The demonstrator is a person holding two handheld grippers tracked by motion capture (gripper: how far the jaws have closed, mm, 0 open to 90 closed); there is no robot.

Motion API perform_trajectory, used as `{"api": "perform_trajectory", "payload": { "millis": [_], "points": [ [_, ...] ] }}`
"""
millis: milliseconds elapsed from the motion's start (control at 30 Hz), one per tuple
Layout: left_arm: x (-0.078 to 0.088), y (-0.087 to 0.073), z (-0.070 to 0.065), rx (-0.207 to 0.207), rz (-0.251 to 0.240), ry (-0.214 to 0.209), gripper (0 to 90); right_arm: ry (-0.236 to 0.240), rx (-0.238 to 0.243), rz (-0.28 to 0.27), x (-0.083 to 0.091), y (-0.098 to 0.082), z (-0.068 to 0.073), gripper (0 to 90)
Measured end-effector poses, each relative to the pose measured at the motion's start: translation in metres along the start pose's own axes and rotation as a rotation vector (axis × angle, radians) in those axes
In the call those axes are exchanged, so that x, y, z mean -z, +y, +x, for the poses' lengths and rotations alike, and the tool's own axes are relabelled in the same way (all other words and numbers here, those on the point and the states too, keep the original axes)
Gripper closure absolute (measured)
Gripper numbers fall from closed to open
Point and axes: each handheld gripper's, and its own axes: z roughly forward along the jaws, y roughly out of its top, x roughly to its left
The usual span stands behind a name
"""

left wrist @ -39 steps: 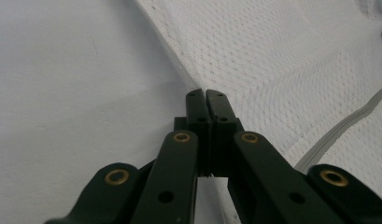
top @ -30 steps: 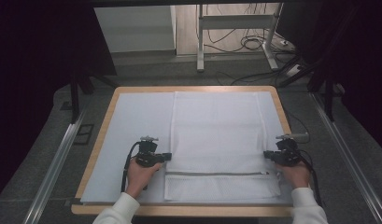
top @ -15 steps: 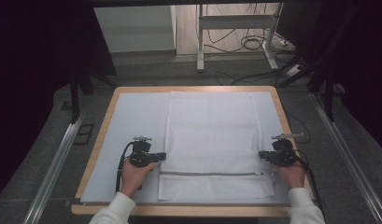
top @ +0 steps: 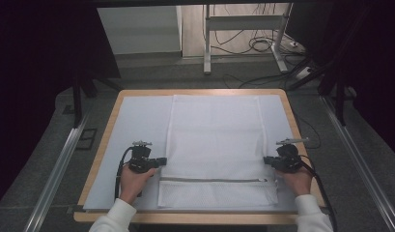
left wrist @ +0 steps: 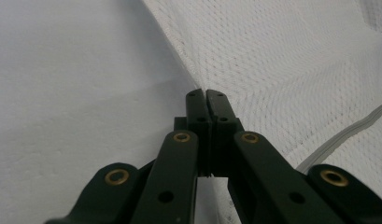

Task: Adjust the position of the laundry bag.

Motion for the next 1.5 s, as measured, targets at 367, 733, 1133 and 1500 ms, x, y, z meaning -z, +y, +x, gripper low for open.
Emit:
{"api": "perform_trajectory", "payload": {
  "millis": [367,733,1133,1500],
  "points": [
    [0.004,-0.001,0.006,0.010,-0.002,0.003,90.0,0.012,0.011,0.001,-0.003,0.001,0.005,86.9],
    [0.006,-0.004,0.007,0.012,-0.002,0.010,90.0,0.010,0.015,-0.005,-0.004,0.002,0.008,86.9],
    [0.014,-0.005,0.015,0.023,-0.012,0.014,90.0,0.017,0.031,-0.007,-0.009,0.005,0.017,86.9],
    [0.017,-0.006,0.021,0.031,-0.014,0.026,90.0,0.029,0.046,-0.003,-0.012,0.006,0.023,86.9]
  ]
}}
